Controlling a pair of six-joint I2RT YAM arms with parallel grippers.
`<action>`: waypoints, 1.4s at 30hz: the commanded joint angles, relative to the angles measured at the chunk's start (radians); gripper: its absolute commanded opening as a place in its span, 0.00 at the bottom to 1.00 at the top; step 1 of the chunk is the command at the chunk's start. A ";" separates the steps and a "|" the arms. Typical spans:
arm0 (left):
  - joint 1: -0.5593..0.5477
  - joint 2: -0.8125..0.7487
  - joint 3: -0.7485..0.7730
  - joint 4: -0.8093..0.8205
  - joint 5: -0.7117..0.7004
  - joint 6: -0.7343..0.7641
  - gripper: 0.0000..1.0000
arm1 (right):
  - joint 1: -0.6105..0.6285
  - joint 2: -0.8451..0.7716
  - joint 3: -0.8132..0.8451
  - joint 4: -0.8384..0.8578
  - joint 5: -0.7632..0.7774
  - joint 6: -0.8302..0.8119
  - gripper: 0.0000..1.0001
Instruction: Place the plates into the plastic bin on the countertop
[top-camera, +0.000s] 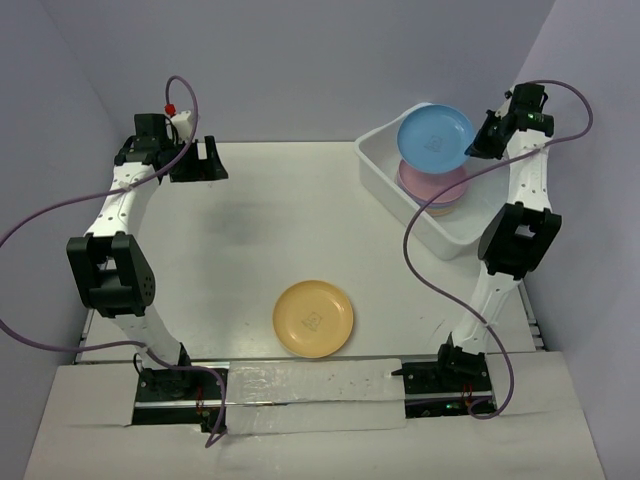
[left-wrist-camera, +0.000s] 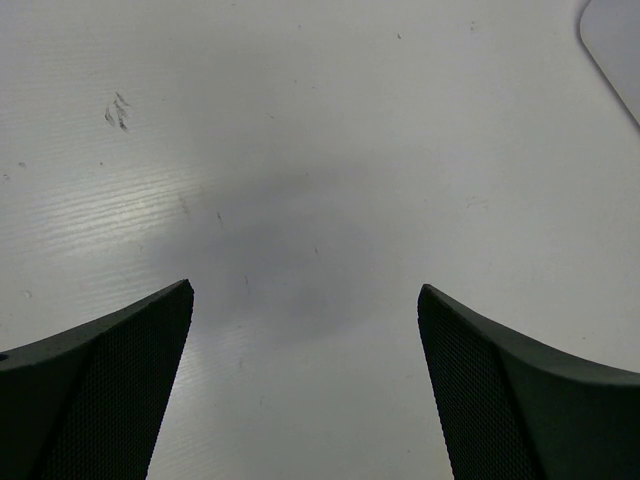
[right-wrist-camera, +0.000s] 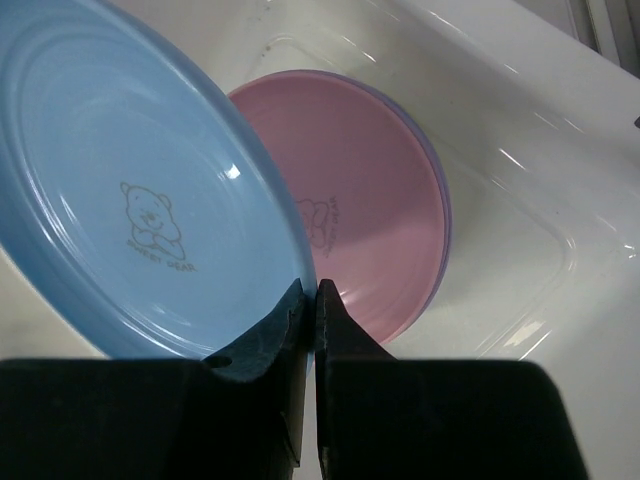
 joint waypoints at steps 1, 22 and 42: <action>0.006 -0.026 0.020 0.004 -0.016 -0.013 0.99 | -0.016 0.034 -0.020 0.030 0.063 0.036 0.00; 0.006 -0.008 0.033 -0.008 -0.002 -0.001 0.99 | 0.125 -0.125 -0.094 0.119 -0.355 -0.152 0.93; 0.006 -0.094 -0.087 0.007 0.043 0.038 0.99 | 0.791 -0.047 -0.388 -0.331 -0.320 -1.015 0.78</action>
